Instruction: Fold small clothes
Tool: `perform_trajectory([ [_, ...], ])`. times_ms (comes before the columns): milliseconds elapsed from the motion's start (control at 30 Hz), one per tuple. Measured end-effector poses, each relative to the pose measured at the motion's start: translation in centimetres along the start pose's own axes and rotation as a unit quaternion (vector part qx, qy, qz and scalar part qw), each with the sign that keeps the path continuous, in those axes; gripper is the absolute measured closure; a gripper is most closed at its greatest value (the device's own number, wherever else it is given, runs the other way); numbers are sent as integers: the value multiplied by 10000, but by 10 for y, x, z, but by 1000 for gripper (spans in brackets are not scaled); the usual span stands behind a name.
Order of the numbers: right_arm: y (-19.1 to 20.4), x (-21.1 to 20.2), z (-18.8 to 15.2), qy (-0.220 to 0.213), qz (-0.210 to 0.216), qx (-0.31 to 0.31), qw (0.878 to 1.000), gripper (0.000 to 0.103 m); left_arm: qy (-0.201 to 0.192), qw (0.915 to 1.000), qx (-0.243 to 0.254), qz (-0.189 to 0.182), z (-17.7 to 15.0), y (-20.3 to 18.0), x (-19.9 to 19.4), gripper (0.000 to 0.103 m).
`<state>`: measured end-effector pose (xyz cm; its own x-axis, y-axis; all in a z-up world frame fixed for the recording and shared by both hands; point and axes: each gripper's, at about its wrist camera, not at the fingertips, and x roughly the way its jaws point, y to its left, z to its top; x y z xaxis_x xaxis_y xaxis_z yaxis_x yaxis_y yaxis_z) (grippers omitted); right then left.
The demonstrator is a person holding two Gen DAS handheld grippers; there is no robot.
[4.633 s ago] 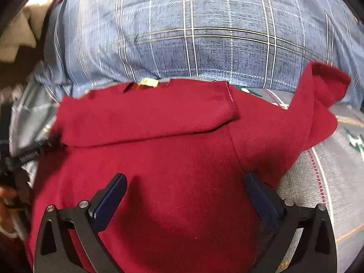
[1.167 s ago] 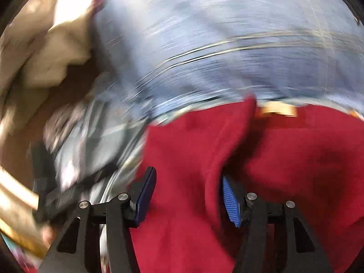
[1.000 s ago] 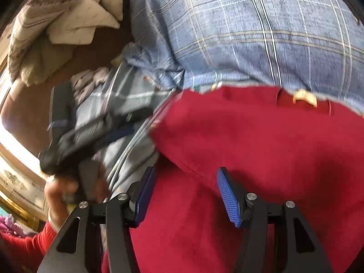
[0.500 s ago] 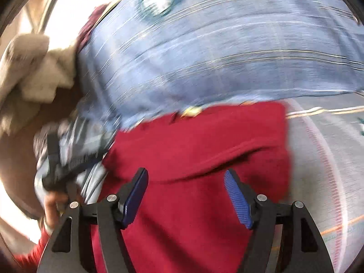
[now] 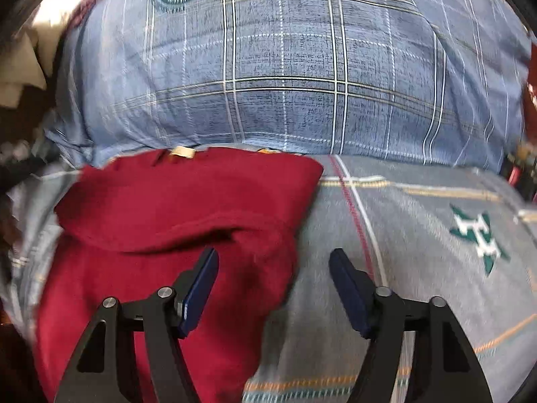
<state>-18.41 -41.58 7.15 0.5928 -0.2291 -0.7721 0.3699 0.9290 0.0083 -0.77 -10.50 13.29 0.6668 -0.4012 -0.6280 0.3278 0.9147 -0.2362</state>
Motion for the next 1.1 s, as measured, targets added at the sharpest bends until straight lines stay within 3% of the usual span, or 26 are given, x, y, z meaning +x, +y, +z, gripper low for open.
perform_trajectory([
  [33,2,5,3,-65,-69,-12,10000,48,-19,10000,-9,14,1,1,-2,99],
  [67,2,10,6,-121,-33,14,9999,74,8,10000,-31,29,1,4,-2,99],
  [100,3,16,8,-96,73,46,9999,80,66,9999,-65,50,-1,8,-3,99],
  [167,1,22,8,-140,96,149,9997,81,251,9995,-196,27,-7,16,2,98],
  [233,-1,20,6,-143,179,227,9995,81,495,9980,-395,21,-11,24,9,84],
  [300,-1,12,5,-121,284,168,9994,81,709,9959,-555,44,-18,33,15,49],
  [367,1,3,2,-4,405,-15,9992,86,742,9948,-696,103,-23,39,21,47],
  [567,-4,-5,-13,320,184,64,9993,94,1047,9930,-517,187,-32,24,51,51],
  [667,-11,-3,-15,437,183,232,9986,94,1276,9914,-73,288,-39,4,72,88],
  [800,-11,-10,-14,364,332,238,9985,93,1260,9902,275,530,-36,-12,81,97],
  [833,-12,-12,-12,287,376,249,9986,89,1195,9913,241,488,-31,-13,79,98],
  [900,-14,-18,-10,9,327,246,9992,62,1070,9933,195,381,-20,-15,74,98],
  [933,-14,-19,-9,-119,320,263,9991,40,1022,9941,177,325,-15,-15,71,98],
  [967,-13,-18,-8,-265,331,287,9987,37,986,9946,153,289,-10,-16,70,98],
  [1000,-11,-12,-6,-289,352,259,9986,39,925,9953,117,252,-4,-17,67,98],
  [1033,-8,-5,-4,-200,333,207,9990,50,875,9959,102,208,-3,-14,63,98],
  [1067,-5,3,-2,-95,305,168,9993,80,764,9970,45,139,3,-12,57,98],
  [1100,-3,9,-2,-8,351,200,9992,89,650,9979,-40,57,10,-11,52,98],
])
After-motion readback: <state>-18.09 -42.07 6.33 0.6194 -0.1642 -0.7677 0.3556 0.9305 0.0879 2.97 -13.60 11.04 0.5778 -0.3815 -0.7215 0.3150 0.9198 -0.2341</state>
